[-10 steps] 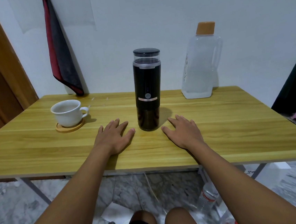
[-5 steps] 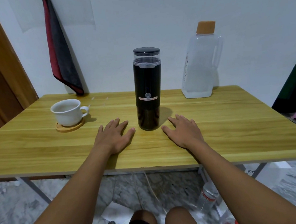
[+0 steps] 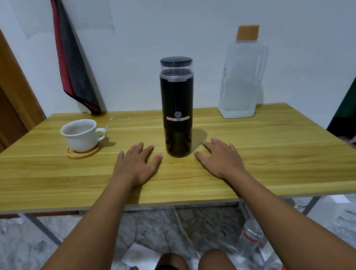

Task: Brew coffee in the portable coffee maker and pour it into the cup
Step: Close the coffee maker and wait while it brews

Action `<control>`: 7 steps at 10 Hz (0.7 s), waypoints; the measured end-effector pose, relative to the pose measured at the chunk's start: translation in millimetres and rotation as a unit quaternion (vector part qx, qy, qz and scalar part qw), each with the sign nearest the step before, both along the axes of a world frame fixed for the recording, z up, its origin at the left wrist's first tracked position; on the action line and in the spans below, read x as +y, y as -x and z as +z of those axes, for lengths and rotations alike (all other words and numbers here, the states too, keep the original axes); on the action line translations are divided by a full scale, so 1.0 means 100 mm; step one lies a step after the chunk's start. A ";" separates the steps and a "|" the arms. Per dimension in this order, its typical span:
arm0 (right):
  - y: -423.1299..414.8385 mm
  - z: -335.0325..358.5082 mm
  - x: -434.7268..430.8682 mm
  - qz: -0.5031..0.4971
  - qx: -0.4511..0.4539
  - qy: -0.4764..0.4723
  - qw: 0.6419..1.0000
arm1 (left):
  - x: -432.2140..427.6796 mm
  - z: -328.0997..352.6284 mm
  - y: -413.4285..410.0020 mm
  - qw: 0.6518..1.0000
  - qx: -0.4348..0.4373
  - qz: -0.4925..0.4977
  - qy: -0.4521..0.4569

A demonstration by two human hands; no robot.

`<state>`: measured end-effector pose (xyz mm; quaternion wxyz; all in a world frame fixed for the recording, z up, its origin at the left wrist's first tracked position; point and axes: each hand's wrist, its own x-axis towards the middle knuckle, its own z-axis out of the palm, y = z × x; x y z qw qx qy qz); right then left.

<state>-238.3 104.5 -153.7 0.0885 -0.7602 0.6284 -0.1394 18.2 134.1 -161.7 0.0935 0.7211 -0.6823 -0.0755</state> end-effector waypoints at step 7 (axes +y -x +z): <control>0.00 -0.03 -0.02 -0.002 -0.003 0.003 1.000 | 0.00 -0.01 0.00 1.000 0.012 0.000 0.010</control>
